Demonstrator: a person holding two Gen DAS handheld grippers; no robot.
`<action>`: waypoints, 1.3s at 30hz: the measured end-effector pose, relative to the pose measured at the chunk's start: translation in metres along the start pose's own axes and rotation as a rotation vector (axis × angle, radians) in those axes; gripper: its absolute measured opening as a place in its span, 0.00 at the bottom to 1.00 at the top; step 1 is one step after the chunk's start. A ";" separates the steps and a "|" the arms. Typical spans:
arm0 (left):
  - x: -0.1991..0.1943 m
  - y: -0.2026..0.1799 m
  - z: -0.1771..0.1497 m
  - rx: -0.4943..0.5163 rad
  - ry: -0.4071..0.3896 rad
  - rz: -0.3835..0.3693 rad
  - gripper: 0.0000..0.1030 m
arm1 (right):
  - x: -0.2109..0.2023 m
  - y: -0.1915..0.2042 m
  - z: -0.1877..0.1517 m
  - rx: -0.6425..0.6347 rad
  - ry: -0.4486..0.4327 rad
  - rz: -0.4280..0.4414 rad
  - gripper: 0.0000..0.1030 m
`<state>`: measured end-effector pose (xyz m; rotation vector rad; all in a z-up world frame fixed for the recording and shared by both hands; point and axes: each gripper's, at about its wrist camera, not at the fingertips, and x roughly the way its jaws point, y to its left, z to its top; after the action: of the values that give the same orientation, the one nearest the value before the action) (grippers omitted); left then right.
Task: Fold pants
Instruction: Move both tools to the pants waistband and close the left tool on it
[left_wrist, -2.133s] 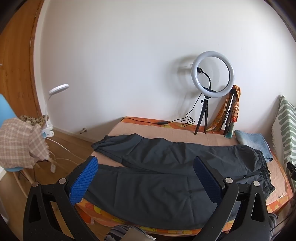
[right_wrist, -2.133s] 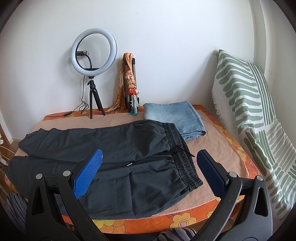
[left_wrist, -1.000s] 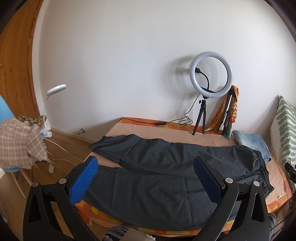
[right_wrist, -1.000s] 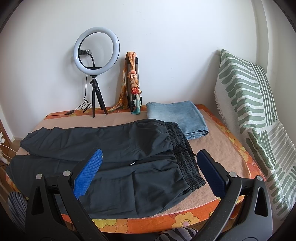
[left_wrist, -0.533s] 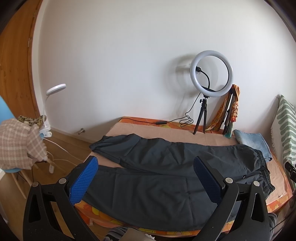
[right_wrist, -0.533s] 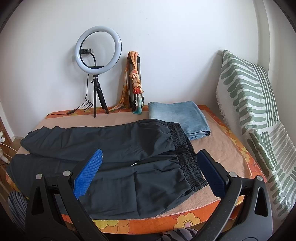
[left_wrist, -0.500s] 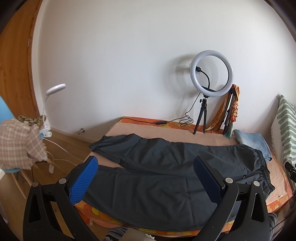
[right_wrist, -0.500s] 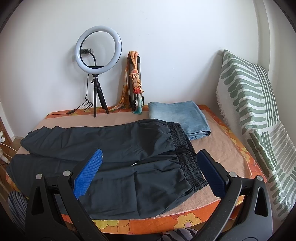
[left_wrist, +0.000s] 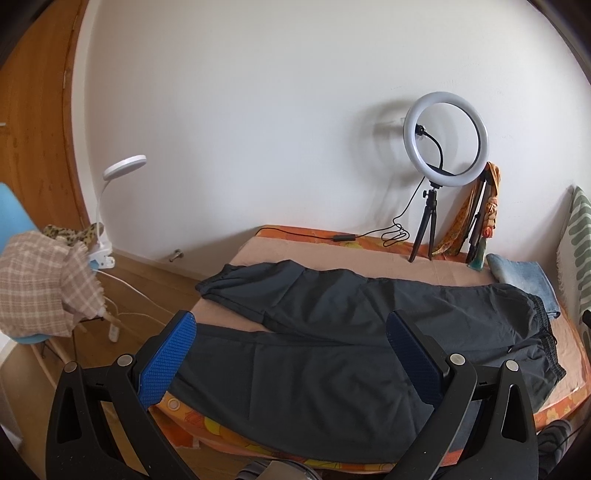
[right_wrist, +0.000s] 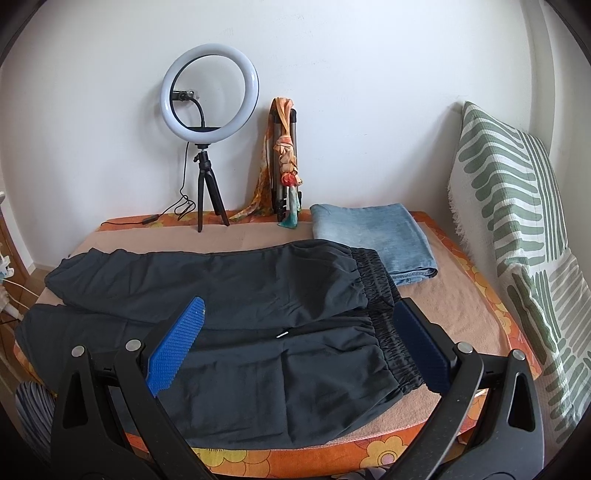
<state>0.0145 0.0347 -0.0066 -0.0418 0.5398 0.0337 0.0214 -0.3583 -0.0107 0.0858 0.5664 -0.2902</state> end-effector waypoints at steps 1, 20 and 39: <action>0.003 0.006 0.001 -0.005 0.000 0.004 0.99 | 0.001 0.001 0.001 0.001 0.000 0.007 1.00; 0.147 0.112 0.038 -0.008 0.144 -0.035 0.95 | 0.095 0.060 0.068 -0.153 0.049 0.182 1.00; 0.364 0.146 0.063 -0.026 0.473 -0.063 0.83 | 0.277 0.175 0.078 -0.390 0.330 0.430 1.00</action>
<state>0.3530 0.1909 -0.1446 -0.0929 1.0105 -0.0318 0.3365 -0.2716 -0.0949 -0.1244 0.9032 0.2604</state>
